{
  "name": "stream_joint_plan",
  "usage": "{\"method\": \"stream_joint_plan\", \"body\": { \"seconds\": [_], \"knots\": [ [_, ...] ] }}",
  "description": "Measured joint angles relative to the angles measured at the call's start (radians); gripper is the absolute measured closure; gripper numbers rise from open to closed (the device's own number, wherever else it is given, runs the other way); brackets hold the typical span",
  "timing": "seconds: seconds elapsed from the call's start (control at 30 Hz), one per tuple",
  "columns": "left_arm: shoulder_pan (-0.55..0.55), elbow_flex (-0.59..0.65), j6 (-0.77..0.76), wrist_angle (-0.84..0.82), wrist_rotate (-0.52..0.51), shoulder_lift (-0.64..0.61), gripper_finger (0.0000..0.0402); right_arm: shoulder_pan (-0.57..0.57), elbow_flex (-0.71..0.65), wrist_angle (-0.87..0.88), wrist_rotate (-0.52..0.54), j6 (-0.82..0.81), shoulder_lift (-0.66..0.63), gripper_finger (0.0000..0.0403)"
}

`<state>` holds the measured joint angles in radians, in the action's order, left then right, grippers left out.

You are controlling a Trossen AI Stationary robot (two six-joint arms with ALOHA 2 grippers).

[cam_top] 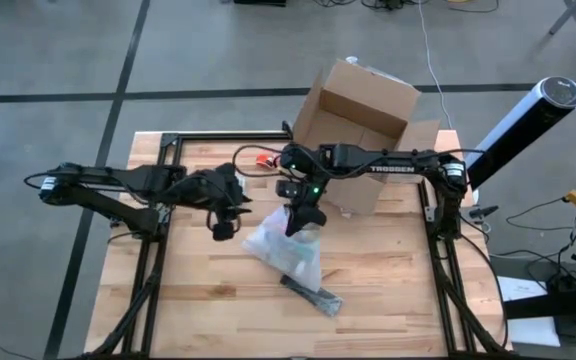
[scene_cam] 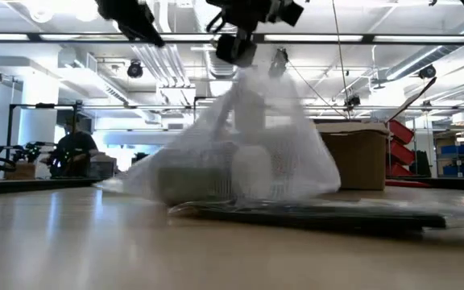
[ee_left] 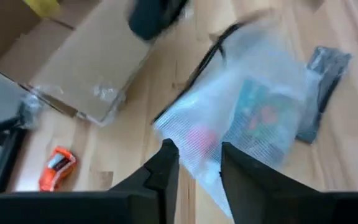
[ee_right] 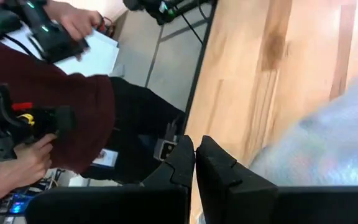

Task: Unpack boxes

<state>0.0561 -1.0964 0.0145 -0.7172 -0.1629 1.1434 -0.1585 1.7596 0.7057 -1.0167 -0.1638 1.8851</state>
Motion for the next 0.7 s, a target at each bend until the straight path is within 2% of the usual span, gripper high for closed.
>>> {"method": "stream_joint_plan", "body": {
  "seconds": [0.2,0.33,0.43,0.7],
  "knots": [
    [-0.067,0.070,-0.002,0.135,0.126,0.050,0.0257,0.016,0.099,0.077,0.029,0.009,-0.002,0.0403],
    [-0.103,0.105,-0.026,0.214,0.150,0.056,0.0233,0.017,0.108,0.170,0.166,0.048,-0.002,0.0403],
    [-0.116,0.108,-0.028,0.222,0.154,0.056,0.0220,-0.006,0.063,0.221,0.248,0.084,-0.002,0.0403],
    [-0.117,0.108,-0.072,0.245,0.166,0.053,0.0210,-0.103,-0.181,0.177,0.337,0.093,0.000,0.0403]
  ]
}}
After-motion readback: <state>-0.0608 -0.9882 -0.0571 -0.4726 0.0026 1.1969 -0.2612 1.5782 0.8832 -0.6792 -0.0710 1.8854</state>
